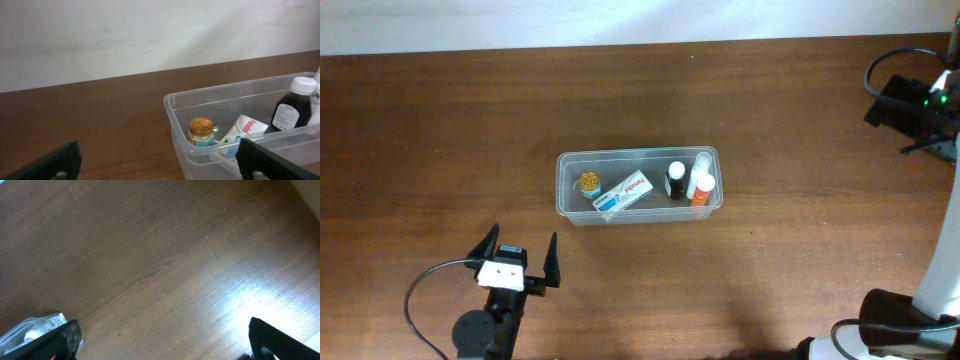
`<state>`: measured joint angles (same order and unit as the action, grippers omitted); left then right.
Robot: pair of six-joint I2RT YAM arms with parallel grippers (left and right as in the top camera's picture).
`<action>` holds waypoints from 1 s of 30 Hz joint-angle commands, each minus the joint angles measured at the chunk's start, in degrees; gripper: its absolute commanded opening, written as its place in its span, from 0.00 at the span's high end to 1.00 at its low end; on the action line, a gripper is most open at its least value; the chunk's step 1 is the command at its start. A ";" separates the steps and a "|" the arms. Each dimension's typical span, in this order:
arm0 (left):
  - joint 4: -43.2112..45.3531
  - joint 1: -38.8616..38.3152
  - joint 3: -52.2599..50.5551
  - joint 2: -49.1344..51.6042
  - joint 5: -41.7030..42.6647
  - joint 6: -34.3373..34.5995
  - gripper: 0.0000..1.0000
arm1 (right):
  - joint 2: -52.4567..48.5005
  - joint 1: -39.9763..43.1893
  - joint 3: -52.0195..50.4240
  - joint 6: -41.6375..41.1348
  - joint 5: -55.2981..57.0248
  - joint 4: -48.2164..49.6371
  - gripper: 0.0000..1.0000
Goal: Pack container
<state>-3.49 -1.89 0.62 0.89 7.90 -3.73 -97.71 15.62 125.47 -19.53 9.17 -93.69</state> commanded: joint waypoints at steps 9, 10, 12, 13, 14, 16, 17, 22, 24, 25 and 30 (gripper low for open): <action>-0.46 0.20 -0.13 -0.59 -0.66 -1.11 0.01 | 1.62 0.11 0.44 -0.44 0.68 0.07 0.02; -0.44 0.20 -0.13 -0.59 -0.66 -1.09 0.01 | 2.47 0.11 0.44 -0.02 2.25 0.42 0.02; -0.46 0.20 -0.13 -0.59 -0.66 -1.09 0.01 | 5.01 0.11 0.42 -0.04 4.20 1.11 0.02; -0.46 0.20 -0.13 -0.59 -0.66 -1.09 0.00 | 6.71 0.11 0.37 -0.04 4.20 1.09 0.02; -0.46 0.20 -0.13 -0.59 -0.66 -1.09 0.01 | 8.26 0.00 0.17 -0.04 4.20 1.11 0.02; -0.46 0.20 -0.13 -0.59 -0.66 -1.09 0.01 | 12.20 -1.40 -1.20 -0.02 4.20 1.09 0.01; -0.46 0.20 -0.13 -0.59 -0.66 -1.09 0.00 | 14.16 -2.38 -2.23 -0.04 4.20 1.09 0.02; -0.46 0.20 -0.13 -0.59 -0.66 -1.09 0.01 | 25.68 -9.68 -11.30 -0.11 4.35 4.00 0.02; -0.46 0.20 -0.13 -0.59 -0.66 -1.09 0.01 | 33.40 -12.98 -21.24 -0.72 3.48 13.94 0.02; -0.46 0.20 -0.13 -0.59 -0.66 -1.09 0.01 | 35.98 -13.49 -24.98 -0.72 2.93 18.05 0.02; -0.44 0.20 -0.13 -0.59 -0.66 -1.09 0.01 | 49.59 -13.77 -47.23 2.12 -1.97 40.89 0.02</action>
<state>-3.62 -1.89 0.64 0.84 7.86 -3.75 -53.45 2.44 89.25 -19.27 10.85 -59.18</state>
